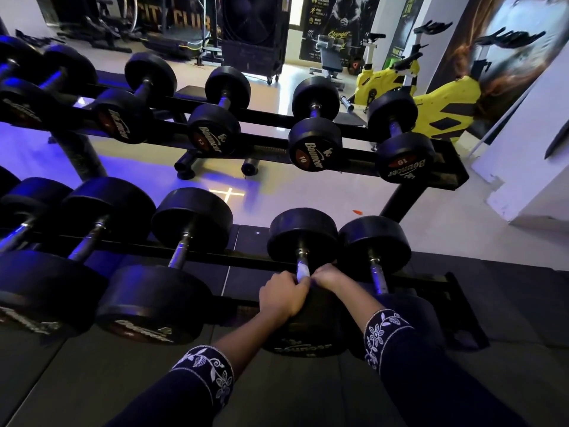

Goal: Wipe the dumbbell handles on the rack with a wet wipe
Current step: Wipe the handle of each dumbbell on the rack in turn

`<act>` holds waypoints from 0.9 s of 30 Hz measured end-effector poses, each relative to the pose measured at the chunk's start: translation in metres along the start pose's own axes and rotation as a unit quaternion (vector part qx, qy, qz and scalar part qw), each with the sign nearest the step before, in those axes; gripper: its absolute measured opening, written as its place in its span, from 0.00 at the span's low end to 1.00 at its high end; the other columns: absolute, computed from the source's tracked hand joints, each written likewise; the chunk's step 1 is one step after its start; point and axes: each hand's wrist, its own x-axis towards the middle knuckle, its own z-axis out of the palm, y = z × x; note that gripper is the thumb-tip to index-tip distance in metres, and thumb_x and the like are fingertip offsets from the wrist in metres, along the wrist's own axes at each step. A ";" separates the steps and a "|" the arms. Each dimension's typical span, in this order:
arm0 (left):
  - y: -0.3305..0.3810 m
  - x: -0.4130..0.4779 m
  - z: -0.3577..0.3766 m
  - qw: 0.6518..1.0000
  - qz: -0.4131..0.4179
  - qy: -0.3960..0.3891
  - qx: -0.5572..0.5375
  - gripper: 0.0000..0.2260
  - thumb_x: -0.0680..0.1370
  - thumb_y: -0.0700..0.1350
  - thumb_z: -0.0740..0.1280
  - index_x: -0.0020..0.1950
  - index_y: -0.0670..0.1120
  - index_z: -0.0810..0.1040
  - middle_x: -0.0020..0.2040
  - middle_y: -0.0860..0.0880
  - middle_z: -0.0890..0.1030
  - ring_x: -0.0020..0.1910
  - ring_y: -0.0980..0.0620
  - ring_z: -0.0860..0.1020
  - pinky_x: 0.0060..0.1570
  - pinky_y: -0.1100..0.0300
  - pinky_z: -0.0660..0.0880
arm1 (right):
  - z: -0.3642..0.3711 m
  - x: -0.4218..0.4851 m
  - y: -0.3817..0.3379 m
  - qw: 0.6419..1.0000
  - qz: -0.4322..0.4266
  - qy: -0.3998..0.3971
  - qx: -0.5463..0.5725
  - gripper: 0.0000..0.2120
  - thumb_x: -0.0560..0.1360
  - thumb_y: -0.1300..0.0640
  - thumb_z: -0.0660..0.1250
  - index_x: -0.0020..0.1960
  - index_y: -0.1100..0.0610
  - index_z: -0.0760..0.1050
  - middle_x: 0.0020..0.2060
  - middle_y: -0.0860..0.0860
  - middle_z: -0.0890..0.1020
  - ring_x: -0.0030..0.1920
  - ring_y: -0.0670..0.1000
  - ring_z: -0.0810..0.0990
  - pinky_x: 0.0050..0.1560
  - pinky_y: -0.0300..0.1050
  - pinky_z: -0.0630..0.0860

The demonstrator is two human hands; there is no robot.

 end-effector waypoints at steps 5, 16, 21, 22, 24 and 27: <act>-0.020 0.004 -0.007 0.997 0.010 0.019 -0.070 0.18 0.76 0.58 0.60 0.46 0.46 0.82 0.46 0.44 0.83 0.50 0.42 0.80 0.45 0.53 0.73 | 0.002 0.002 -0.003 1.000 0.008 0.001 -0.028 0.08 0.70 0.55 0.70 0.36 0.54 0.72 0.35 0.49 0.74 0.34 0.46 0.72 0.47 0.41 0.71; -0.034 -0.009 -0.020 0.961 0.274 0.012 0.039 0.18 0.78 0.61 0.61 0.60 0.51 0.77 0.57 0.47 0.80 0.56 0.45 0.77 0.50 0.54 0.72 | 0.014 0.006 -0.026 0.996 0.044 0.036 -0.074 0.30 0.70 0.42 0.70 0.60 0.64 0.74 0.53 0.57 0.81 0.51 0.54 0.81 0.48 0.39 0.74; -0.027 -0.018 -0.010 0.885 0.409 -0.044 0.216 0.47 0.66 0.73 0.65 0.78 0.52 0.54 0.70 0.49 0.65 0.65 0.46 0.64 0.62 0.44 0.64 | -0.006 0.001 0.004 0.995 0.065 -0.076 0.011 0.08 0.75 0.60 0.66 0.37 0.59 0.74 0.35 0.52 0.76 0.35 0.48 0.76 0.33 0.37 0.71; -0.028 -0.015 -0.010 0.889 0.404 -0.051 0.209 0.48 0.66 0.73 0.66 0.78 0.51 0.54 0.69 0.49 0.65 0.66 0.46 0.63 0.63 0.45 0.63 | -0.007 -0.002 0.009 0.993 0.063 -0.085 0.058 0.09 0.75 0.62 0.65 0.36 0.59 0.73 0.34 0.53 0.75 0.33 0.48 0.74 0.35 0.39 0.71; -0.032 -0.015 -0.011 0.896 0.399 -0.051 0.188 0.49 0.65 0.73 0.67 0.77 0.49 0.56 0.69 0.49 0.66 0.65 0.47 0.64 0.64 0.46 0.63 | -0.006 -0.004 0.008 0.993 0.054 -0.069 0.073 0.11 0.75 0.64 0.65 0.35 0.59 0.72 0.33 0.54 0.74 0.33 0.48 0.72 0.35 0.40 0.69; -0.039 -0.015 -0.010 0.900 0.407 -0.037 0.154 0.48 0.64 0.73 0.68 0.76 0.50 0.59 0.66 0.50 0.69 0.62 0.49 0.66 0.61 0.50 0.63 | -0.001 -0.007 -0.005 0.998 0.037 -0.028 -0.039 0.06 0.74 0.58 0.68 0.46 0.62 0.77 0.41 0.54 0.77 0.40 0.49 0.75 0.32 0.36 0.68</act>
